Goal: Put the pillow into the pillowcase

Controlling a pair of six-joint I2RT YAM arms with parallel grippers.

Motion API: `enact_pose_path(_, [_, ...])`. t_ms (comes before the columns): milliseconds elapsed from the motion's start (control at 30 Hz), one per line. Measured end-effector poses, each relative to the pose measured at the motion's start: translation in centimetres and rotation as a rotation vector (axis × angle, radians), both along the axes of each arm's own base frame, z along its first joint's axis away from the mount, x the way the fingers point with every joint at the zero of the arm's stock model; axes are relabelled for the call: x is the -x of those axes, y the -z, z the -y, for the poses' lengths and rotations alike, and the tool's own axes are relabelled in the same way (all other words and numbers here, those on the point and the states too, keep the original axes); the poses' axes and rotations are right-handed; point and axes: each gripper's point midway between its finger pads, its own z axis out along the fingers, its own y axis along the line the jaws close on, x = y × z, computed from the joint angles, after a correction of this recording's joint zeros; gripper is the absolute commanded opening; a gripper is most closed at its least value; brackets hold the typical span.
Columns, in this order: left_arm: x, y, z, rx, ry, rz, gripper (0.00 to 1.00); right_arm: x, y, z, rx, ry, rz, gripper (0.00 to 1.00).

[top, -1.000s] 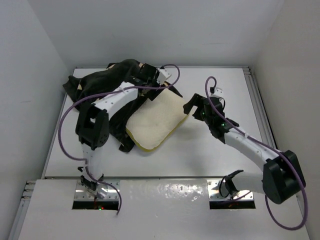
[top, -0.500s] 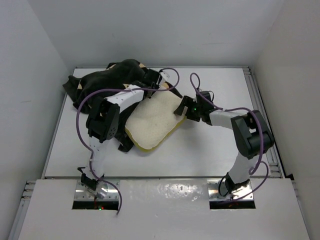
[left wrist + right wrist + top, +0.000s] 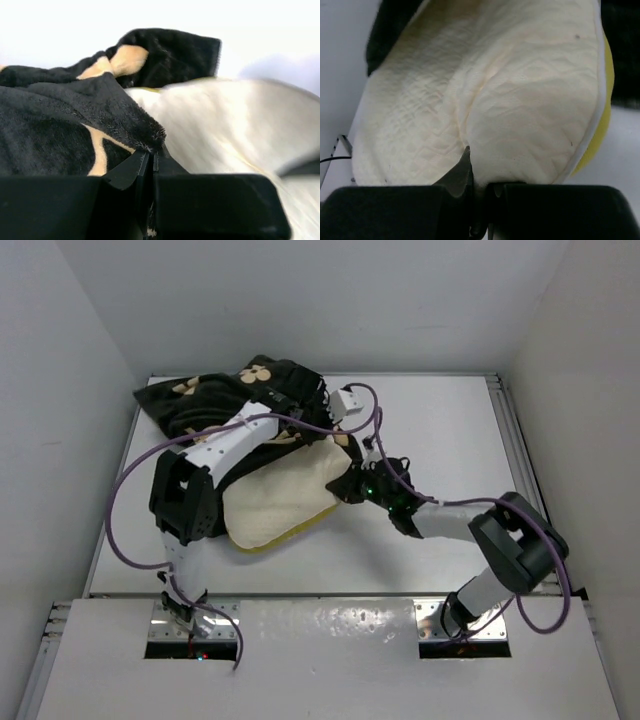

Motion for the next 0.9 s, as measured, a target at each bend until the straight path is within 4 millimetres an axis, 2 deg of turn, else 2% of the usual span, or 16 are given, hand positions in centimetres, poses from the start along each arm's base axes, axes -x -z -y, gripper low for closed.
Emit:
enact_pose_path(167, [6.3, -3.8, 0.1, 0.019, 0.272, -0.062, 0.0, 0.1, -4.9, 0.1, -0.084, 0.026, 0.171, 0.0])
enact_pose_path(300, [10.0, -5.0, -0.9, -0.004, 0.45, -0.076, 0.0, -0.5, -6.3, 0.0, -0.114, 0.062, 0.213, 0.01])
enact_pose_path(333, [10.7, -5.1, -1.1, -0.003, 0.473, -0.081, 0.03, -0.5, -6.0, -0.1, -0.112, 0.067, 0.2, 0.14])
enact_pose_path(367, [11.1, -5.0, -1.4, -0.008, 0.485, -0.071, 0.11, -0.7, -5.4, -0.2, -0.101, 0.07, 0.172, 0.6])
enact_pose_path(400, [11.4, -4.6, -1.9, -0.011, 0.476, -0.074, 0.25, -1.0, -4.8, -0.5, -0.084, 0.069, 0.136, 0.71])
enact_pose_path(433, [11.7, -4.0, -2.4, -0.011, 0.456, -0.084, 0.47, -1.2, -4.2, -0.8, -0.069, 0.059, 0.108, 0.8])
enact_pose_path(467, [12.0, -3.4, -3.2, -0.012, 0.43, -0.105, 0.56, -1.3, -3.4, -0.9, -0.049, 0.055, 0.076, 0.98])
enact_pose_path(500, [12.4, -2.7, -4.0, -0.007, 0.388, -0.143, 0.84, -1.0, -2.6, -0.9, -0.028, 0.047, 0.046, 0.99])
enact_pose_path(533, [12.4, -2.1, -4.8, -0.003, 0.341, -0.172, 0.99, -0.4, -1.7, -0.6, 0.005, 0.035, 0.02, 0.99])
enact_pose_path(600, [12.1, -1.6, -6.7, 0.013, 0.23, -0.211, 1.0, 0.8, -0.6, 0.7, 0.062, 0.015, -0.015, 0.99])
enact_pose_path(700, [10.3, -2.8, -11.2, 0.025, 0.015, -0.195, 1.0, 2.8, -1.6, 3.6, 0.157, -0.019, 0.0, 0.99])
enact_pose_path(767, [9.4, -5.2, -14.8, 0.029, -0.128, -0.125, 0.98, 3.0, -4.5, 5.7, 0.195, -0.022, 0.082, 0.92])
enact_pose_path(800, [9.2, -6.5, -16.6, 0.031, -0.194, -0.076, 0.81, 2.7, -6.1, 6.6, 0.204, -0.017, 0.13, 0.39])
enact_pose_path(833, [9.5, -7.5, -18.7, 0.031, -0.262, -0.022, 0.22, 2.1, -7.5, 7.5, 0.217, -0.004, 0.174, 0.1])
enact_pose_path(867, [10.5, -8.1, -20.6, 0.018, -0.318, 0.013, 0.0, 1.2, -8.9, 8.6, 0.22, 0.021, 0.201, 0.01])
enact_pose_path(900, [12.0, -8.2, -22.5, -0.008, -0.366, 0.047, 0.0, -0.1, -10.0, 9.5, 0.217, 0.052, 0.219, 0.02])
